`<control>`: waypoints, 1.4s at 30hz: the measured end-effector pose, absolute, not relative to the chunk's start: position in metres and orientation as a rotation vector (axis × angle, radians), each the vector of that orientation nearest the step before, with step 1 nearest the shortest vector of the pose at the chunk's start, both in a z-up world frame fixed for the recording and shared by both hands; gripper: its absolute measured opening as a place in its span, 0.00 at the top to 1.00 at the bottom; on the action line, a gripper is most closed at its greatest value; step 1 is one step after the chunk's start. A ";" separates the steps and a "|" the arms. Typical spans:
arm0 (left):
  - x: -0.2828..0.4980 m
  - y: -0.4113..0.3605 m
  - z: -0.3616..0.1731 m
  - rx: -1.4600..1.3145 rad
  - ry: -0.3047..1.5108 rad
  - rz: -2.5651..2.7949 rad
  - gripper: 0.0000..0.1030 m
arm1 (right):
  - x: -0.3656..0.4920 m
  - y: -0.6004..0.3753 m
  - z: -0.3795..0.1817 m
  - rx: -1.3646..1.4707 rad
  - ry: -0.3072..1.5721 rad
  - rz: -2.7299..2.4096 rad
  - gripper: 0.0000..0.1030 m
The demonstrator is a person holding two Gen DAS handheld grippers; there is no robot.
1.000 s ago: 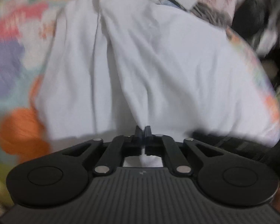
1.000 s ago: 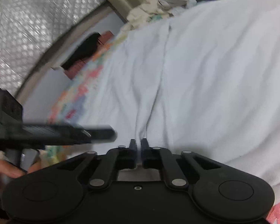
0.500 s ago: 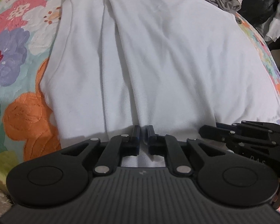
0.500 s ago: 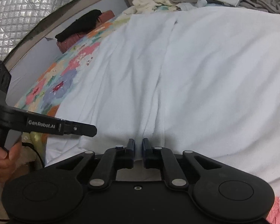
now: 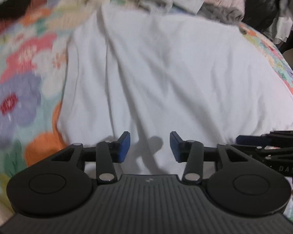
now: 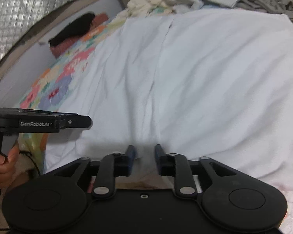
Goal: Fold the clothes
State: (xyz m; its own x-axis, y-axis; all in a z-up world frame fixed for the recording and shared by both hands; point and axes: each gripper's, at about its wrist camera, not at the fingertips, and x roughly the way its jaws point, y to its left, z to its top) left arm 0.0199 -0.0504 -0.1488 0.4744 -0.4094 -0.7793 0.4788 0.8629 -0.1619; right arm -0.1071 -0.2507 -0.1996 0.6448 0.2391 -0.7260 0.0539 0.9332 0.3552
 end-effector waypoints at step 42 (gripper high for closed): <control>0.021 -0.196 -0.155 0.134 1.034 -0.883 0.49 | -0.218 -0.499 -0.223 0.723 0.504 -0.532 0.92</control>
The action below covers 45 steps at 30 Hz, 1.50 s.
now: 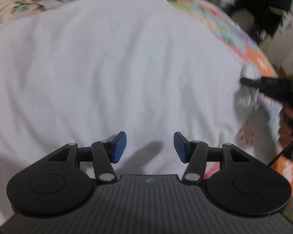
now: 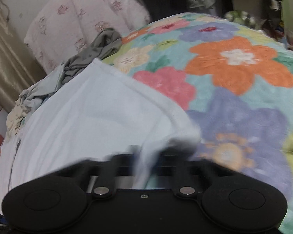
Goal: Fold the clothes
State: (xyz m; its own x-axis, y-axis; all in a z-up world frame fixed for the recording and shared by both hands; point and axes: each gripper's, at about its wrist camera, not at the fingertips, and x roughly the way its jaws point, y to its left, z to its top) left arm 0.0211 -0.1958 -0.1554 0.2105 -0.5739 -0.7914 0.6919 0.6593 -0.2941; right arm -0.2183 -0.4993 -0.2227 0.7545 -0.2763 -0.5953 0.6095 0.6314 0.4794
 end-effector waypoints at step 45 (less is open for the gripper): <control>0.058 0.014 -0.149 -0.206 1.021 -0.478 0.94 | -0.080 -0.167 -0.181 0.011 0.779 0.566 0.92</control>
State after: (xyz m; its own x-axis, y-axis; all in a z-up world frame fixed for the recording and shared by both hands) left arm 0.0579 0.0141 -0.1493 0.4309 -0.4744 -0.7677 0.2862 0.8786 -0.3823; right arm -0.0799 -0.1674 -0.1813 0.5712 0.4864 -0.6612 -0.4781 0.8519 0.2136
